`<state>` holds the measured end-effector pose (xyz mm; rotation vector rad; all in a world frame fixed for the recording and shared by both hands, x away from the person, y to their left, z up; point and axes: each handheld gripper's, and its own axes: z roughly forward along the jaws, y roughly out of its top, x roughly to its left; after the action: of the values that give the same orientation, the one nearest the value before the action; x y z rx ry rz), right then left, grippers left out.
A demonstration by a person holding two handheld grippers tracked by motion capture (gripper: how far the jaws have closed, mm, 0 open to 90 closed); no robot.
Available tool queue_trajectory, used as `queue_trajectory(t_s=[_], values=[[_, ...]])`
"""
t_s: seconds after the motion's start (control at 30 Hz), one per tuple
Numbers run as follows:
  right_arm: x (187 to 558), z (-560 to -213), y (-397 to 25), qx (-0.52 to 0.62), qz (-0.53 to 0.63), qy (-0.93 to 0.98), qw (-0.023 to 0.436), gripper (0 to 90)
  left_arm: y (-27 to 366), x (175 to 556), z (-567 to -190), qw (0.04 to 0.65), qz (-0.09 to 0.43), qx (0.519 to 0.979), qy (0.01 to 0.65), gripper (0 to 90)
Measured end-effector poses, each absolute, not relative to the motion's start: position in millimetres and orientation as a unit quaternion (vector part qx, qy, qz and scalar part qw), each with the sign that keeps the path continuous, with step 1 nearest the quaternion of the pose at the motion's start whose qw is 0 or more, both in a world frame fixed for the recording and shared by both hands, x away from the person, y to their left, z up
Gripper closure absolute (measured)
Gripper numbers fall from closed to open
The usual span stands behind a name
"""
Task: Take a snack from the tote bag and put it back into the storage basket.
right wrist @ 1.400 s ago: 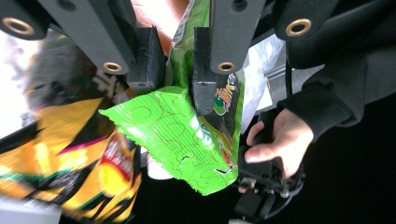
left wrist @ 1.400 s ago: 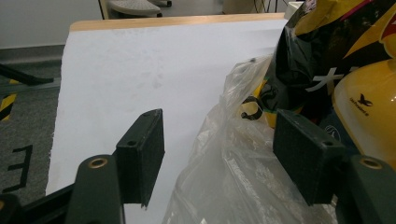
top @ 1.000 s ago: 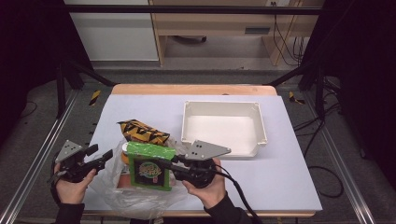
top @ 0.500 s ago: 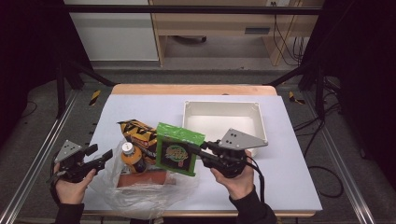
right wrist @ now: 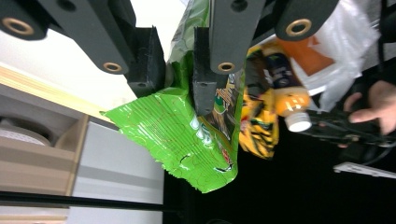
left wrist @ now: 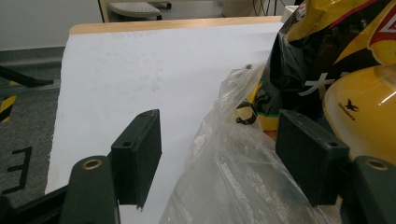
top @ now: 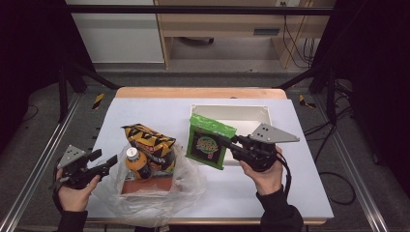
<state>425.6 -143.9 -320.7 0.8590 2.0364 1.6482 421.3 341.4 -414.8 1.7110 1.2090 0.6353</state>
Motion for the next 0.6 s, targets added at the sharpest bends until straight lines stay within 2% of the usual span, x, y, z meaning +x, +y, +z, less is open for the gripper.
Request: queue_trajectory(t_s=[0.6], values=[[480.8,-331.1,-174.6,0.36,0.562,0.709,0.227,76.5,341.7,421.7,-415.3,0.458,0.258,0.694,0.492,29.8]])
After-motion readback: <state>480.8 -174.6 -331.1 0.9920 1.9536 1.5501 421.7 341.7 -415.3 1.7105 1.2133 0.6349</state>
